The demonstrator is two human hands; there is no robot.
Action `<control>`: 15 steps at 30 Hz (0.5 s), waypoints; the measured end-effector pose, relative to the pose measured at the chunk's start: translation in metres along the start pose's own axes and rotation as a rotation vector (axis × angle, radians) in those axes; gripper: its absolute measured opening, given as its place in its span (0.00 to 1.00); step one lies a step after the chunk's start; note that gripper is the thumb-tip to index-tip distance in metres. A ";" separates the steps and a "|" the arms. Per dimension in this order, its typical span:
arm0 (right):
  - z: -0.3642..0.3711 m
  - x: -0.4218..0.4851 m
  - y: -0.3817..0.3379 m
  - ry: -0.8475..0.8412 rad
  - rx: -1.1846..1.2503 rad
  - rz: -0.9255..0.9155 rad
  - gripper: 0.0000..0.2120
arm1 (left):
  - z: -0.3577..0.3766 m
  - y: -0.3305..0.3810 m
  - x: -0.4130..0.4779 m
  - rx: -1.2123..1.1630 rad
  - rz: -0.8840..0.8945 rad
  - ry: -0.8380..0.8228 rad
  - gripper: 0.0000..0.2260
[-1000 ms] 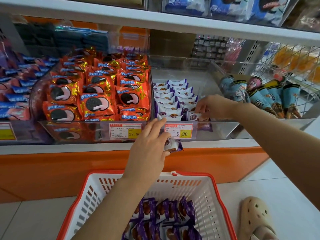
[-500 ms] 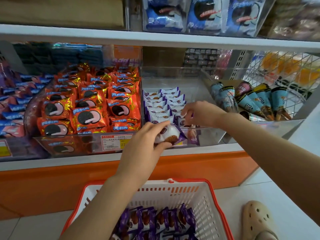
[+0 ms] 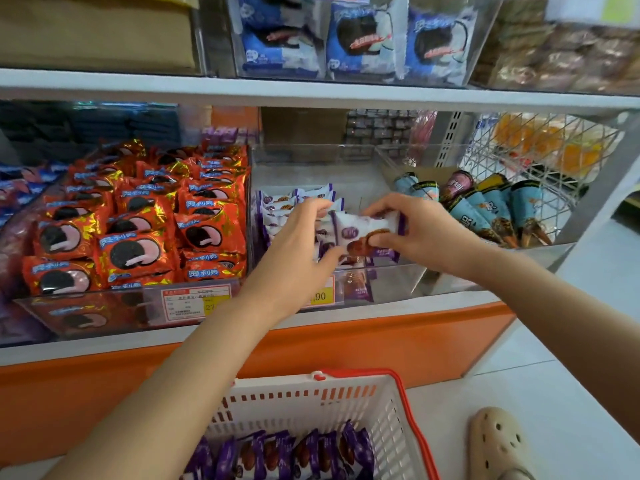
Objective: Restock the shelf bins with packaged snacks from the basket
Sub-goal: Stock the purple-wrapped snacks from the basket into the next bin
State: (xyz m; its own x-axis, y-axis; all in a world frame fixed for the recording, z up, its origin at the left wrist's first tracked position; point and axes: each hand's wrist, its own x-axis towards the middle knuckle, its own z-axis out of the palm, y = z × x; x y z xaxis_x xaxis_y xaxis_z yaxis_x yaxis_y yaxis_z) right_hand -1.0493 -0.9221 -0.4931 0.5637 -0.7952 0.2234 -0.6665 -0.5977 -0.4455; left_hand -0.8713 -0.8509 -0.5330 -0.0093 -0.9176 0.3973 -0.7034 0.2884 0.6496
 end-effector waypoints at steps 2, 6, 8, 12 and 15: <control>-0.004 0.006 0.015 0.040 -0.016 0.080 0.16 | -0.003 -0.010 0.003 0.156 0.065 -0.053 0.22; -0.003 0.012 0.038 -0.070 -0.087 0.130 0.20 | -0.008 -0.030 0.027 0.492 0.233 -0.230 0.17; -0.002 0.014 0.044 -0.097 -0.096 0.124 0.20 | -0.006 -0.035 0.046 0.565 0.265 -0.328 0.17; -0.004 0.017 0.046 -0.153 -0.086 0.114 0.18 | 0.009 -0.047 0.077 0.645 0.198 -0.545 0.19; -0.007 0.021 0.044 -0.258 -0.113 0.077 0.16 | 0.020 -0.055 0.086 0.714 0.161 -0.678 0.16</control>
State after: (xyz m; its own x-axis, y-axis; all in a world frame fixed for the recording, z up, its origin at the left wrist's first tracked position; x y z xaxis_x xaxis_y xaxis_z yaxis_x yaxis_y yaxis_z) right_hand -1.0704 -0.9663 -0.5019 0.6055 -0.7947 -0.0419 -0.7540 -0.5559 -0.3500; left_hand -0.8480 -0.9512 -0.5476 -0.3896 -0.9083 -0.1523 -0.9184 0.3956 -0.0102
